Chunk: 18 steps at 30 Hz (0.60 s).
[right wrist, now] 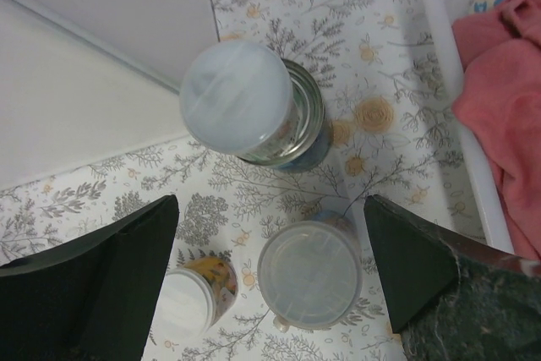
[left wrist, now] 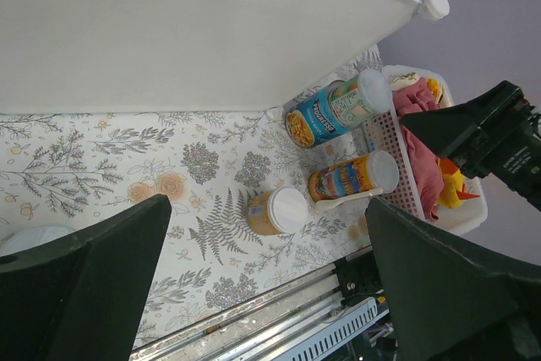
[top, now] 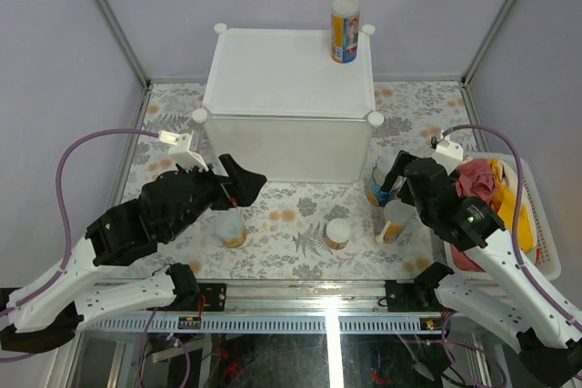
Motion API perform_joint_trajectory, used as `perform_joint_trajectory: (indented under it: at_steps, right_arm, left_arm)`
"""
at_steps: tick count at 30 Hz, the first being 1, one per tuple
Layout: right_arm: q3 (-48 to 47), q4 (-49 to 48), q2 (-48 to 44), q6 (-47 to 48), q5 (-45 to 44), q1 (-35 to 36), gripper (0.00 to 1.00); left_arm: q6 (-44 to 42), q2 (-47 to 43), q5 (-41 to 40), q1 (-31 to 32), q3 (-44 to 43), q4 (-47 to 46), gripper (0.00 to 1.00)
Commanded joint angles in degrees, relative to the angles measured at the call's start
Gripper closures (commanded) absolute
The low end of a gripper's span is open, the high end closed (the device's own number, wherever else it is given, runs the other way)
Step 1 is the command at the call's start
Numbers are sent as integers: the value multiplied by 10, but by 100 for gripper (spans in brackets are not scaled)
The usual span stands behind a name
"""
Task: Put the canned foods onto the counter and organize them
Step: Move the canned food to the center of the board.
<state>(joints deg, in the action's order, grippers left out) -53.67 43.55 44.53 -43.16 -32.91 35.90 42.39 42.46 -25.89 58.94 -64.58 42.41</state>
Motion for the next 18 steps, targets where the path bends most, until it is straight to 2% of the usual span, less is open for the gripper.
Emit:
perform_joint_trajectory:
  at_steps: [1, 7, 18]
  right_arm:
    - [26, 2, -9, -58, 10, 4, 1]
    - [54, 17, -23, -95, 23, 4, 0]
    - [80, 20, -19, -102, 49, 4, 1]
  left_arm:
    - [-5, -7, 3, 1, -3, -22, 0]
    - [-2, -16, -2, 1, -5, -14, 0]
    - [1, -20, 0, 1, 6, -17, 0]
